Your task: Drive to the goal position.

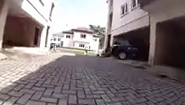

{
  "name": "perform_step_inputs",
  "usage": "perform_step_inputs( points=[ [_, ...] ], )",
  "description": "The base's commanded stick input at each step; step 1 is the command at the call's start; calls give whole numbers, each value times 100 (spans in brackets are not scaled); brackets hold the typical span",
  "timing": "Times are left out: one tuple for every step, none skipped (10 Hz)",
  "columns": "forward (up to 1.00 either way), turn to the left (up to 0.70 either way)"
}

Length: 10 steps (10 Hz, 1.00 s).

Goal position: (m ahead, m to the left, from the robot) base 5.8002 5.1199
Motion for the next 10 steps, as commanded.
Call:
perform_step_inputs(
  points=[
    [50, 0],
    [50, 0],
    [50, 0],
    [50, 0],
    [50, 0],
    [50, 0],
    [50, 0],
    [50, 0],
    [50, 0],
    [50, 0]
  ],
)
